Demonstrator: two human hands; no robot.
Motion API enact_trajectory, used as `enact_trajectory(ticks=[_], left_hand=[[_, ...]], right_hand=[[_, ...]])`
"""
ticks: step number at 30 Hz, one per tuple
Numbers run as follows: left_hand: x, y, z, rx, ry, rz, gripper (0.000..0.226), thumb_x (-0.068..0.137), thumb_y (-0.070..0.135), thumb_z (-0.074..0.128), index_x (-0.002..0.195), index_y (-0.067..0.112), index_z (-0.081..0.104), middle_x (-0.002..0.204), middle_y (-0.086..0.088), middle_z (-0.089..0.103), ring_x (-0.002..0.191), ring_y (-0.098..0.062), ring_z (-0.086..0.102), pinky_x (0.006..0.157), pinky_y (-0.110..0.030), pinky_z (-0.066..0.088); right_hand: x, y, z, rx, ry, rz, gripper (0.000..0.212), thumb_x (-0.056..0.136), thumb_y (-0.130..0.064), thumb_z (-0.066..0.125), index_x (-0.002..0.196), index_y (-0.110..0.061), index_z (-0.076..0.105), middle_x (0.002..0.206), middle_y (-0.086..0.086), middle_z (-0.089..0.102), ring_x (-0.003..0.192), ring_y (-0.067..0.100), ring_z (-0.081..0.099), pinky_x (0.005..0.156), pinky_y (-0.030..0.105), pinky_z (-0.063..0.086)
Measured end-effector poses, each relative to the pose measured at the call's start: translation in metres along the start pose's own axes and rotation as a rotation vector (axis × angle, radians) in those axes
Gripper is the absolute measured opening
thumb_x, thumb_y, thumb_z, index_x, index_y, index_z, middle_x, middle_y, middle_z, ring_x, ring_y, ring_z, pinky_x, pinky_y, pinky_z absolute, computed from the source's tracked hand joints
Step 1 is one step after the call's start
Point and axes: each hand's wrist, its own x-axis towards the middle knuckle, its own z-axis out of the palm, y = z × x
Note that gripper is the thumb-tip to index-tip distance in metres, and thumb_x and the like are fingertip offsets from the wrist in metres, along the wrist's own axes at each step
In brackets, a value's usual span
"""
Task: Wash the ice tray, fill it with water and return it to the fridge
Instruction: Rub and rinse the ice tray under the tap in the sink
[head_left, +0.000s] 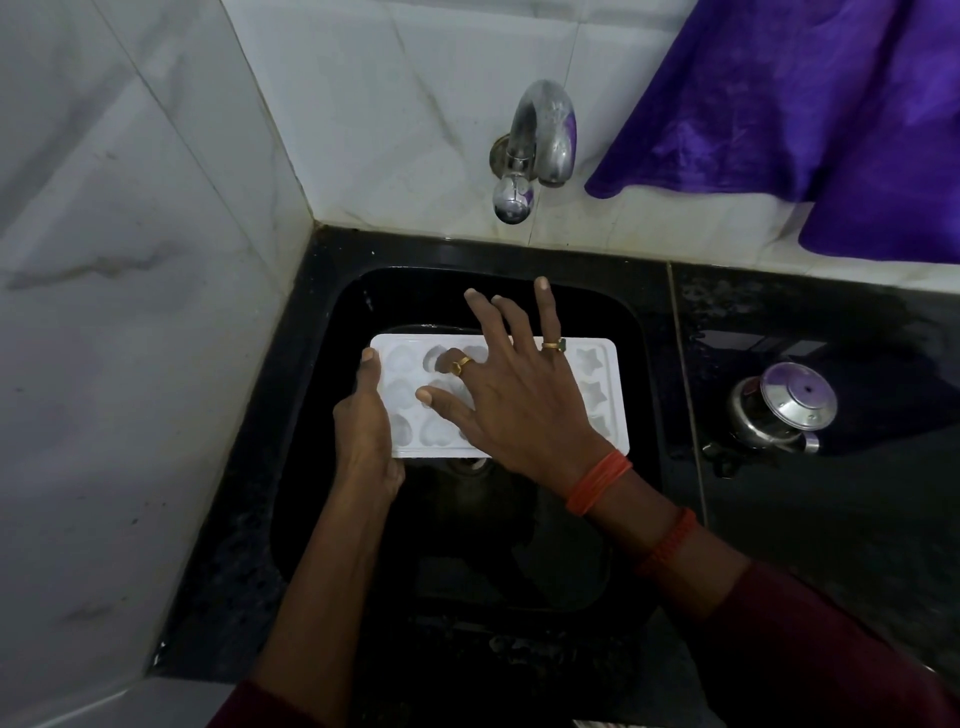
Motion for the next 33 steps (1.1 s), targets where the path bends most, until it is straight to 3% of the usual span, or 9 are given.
enact_trajectory(ticks=[7,12,19,22,26,31,33], left_hand=[[-0.001,-0.004,0.002,0.016,0.002,0.018,0.038,0.098,0.057,0.047,0.093,0.023,0.063,0.091,-0.002,0.07,0.077,-0.02,0.07,0.056,-0.028,0.052],[-0.003,-0.008,0.003,0.044,0.019,0.013,0.046,0.097,0.06,0.045,0.11,0.018,0.059,0.095,-0.003,0.065,0.082,-0.02,0.065,0.06,-0.03,0.049],[0.001,-0.009,0.003,0.082,0.029,0.02,0.041,0.097,0.059,0.045,0.096,0.02,0.058,0.089,0.0,0.063,0.08,-0.019,0.064,0.067,-0.033,0.053],[0.005,-0.011,0.002,0.11,0.025,0.013,0.048,0.095,0.063,0.046,0.105,0.019,0.063,0.103,-0.004,0.067,0.094,-0.024,0.066,0.087,-0.045,0.056],[0.004,-0.011,0.002,0.116,0.031,0.027,0.042,0.097,0.062,0.043,0.108,0.023,0.055,0.089,0.004,0.059,0.081,-0.015,0.059,0.066,-0.032,0.049],[0.002,-0.011,0.001,0.09,0.037,0.019,0.04,0.097,0.06,0.045,0.091,0.022,0.058,0.087,0.0,0.062,0.079,-0.018,0.062,0.063,-0.031,0.05],[0.002,-0.011,0.002,0.088,0.035,0.018,0.039,0.097,0.06,0.045,0.093,0.023,0.057,0.09,0.0,0.062,0.079,-0.018,0.062,0.063,-0.031,0.049]], right_hand=[[0.001,-0.002,-0.001,0.011,0.015,0.041,0.067,0.098,-0.07,0.029,0.109,-0.026,0.078,0.155,0.016,0.046,0.143,0.034,0.043,0.126,0.055,-0.005],[0.003,-0.005,-0.001,0.061,0.011,0.04,0.069,0.097,-0.07,0.026,0.108,-0.027,0.078,0.159,0.016,0.04,0.146,0.033,0.039,0.126,0.057,-0.003],[-0.002,-0.008,-0.004,0.078,0.008,0.012,0.071,0.097,-0.073,0.028,0.109,-0.025,0.078,0.16,0.014,0.039,0.147,0.031,0.037,0.125,0.059,-0.002],[-0.002,-0.007,-0.005,0.067,0.006,0.008,0.072,0.097,-0.073,0.027,0.109,-0.024,0.078,0.16,0.014,0.04,0.147,0.03,0.038,0.125,0.059,-0.002],[-0.003,-0.007,-0.001,0.071,-0.012,0.013,0.074,0.096,-0.074,0.024,0.109,-0.025,0.078,0.157,0.014,0.045,0.145,0.031,0.041,0.125,0.058,-0.002],[-0.003,-0.007,0.001,0.086,-0.008,0.005,0.071,0.096,-0.072,0.026,0.109,-0.026,0.078,0.152,0.015,0.05,0.142,0.032,0.045,0.125,0.059,0.001],[-0.005,-0.007,-0.001,0.082,0.007,0.003,0.07,0.096,-0.072,0.027,0.109,-0.026,0.078,0.152,0.014,0.05,0.142,0.031,0.045,0.125,0.059,0.001]])
